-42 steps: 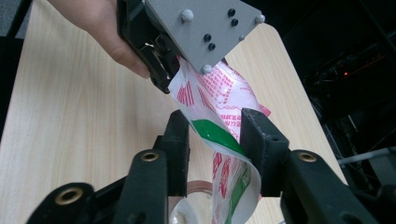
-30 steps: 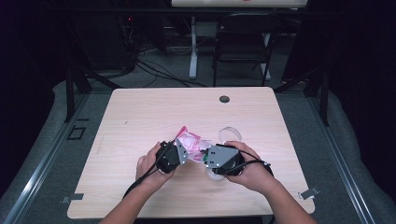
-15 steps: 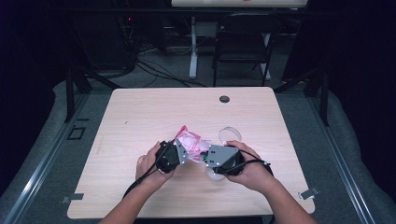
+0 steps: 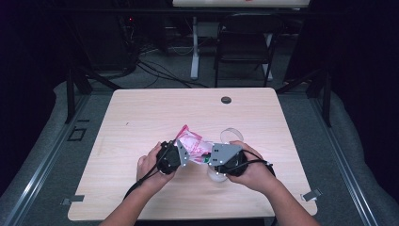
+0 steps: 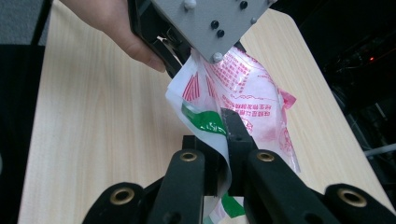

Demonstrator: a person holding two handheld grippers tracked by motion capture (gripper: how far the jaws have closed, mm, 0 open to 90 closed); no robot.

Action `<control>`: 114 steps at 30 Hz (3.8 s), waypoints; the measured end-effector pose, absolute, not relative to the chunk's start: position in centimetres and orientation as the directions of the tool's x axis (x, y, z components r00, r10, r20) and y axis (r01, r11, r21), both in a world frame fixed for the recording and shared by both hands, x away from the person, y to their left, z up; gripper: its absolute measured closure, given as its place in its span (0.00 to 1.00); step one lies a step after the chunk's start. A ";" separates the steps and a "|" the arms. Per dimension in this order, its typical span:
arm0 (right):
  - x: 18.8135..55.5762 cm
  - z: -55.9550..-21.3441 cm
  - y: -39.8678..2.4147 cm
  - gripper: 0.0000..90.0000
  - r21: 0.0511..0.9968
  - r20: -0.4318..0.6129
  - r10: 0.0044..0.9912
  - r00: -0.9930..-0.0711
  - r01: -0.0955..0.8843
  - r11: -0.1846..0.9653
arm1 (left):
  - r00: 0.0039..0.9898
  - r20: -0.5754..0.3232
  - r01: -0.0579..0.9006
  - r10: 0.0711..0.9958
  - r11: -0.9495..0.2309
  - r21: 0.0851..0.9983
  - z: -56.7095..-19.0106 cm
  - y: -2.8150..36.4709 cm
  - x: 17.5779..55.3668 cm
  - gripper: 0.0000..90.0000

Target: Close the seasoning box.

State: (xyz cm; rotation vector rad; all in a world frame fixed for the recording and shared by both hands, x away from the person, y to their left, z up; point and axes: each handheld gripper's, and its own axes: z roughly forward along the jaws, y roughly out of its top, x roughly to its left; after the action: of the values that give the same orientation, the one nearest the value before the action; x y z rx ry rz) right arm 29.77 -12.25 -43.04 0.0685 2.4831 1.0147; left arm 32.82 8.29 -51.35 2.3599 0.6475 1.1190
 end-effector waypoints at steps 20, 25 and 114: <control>30.0 -42.5 -12.9 0.98 0.722 -0.311 0.253 -0.916 -0.055 0.690 | 0.506 0.669 0.155 0.544 -0.821 0.550 -50.6 8.0 32.4 0.64; 30.0 -42.6 -13.1 0.99 0.737 -0.292 0.263 -0.920 -0.041 0.675 | 0.495 0.702 0.143 0.512 -0.845 0.516 -50.4 8.0 32.3 0.64; 29.2 -44.1 -15.2 0.99 0.797 -0.280 0.336 -0.899 -0.023 0.603 | 0.396 0.844 0.043 0.362 -0.925 0.376 -48.8 6.6 31.8 0.65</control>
State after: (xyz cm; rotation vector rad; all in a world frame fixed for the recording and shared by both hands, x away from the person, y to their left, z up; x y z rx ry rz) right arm 29.18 -15.23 -44.11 0.2501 2.4288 1.2160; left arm 31.75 6.63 -48.84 2.3630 0.3536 1.5404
